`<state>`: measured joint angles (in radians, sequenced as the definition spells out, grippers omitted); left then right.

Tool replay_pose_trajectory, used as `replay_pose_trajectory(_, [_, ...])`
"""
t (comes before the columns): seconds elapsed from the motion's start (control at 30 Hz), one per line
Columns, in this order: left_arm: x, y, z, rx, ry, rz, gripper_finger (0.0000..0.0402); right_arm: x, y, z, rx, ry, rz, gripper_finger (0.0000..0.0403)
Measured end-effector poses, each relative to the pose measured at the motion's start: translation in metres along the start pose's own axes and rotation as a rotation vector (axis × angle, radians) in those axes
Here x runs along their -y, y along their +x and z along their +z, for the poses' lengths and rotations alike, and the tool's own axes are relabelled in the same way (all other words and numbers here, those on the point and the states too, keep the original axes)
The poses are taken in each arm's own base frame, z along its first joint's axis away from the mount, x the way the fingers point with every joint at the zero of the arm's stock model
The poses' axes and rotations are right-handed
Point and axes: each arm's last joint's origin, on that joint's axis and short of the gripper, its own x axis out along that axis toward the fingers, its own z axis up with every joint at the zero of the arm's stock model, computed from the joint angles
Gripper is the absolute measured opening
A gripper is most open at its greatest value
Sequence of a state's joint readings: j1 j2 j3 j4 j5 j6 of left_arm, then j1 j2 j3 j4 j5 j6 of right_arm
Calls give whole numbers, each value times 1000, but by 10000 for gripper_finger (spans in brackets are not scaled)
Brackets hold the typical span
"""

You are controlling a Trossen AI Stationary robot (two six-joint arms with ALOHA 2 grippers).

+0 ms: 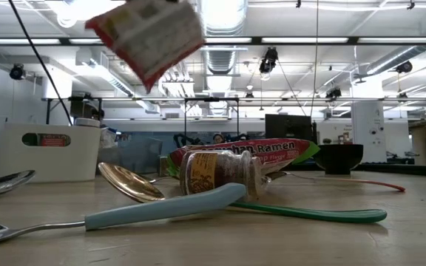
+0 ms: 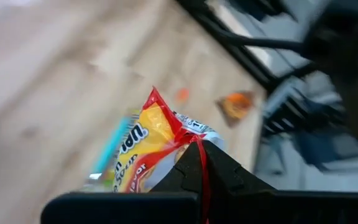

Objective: Pick & Place Food Item
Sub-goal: Put the orange noodle pack into the black bin

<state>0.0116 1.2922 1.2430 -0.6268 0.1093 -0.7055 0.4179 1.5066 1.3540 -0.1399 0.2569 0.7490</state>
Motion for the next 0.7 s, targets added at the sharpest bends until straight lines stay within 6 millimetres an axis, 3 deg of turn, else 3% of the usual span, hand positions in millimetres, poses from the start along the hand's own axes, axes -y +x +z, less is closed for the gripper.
replay_pose_trajectory(0.47, [-71, -58, 27, 149, -112, 319, 0, 1, 0, -2, -12, -1, -9, 348])
replay_pose_trajectory(0.7, [-107, -75, 38, 177, -142, 451, 0, 1, 0, -3, -20, 22, -11, 348])
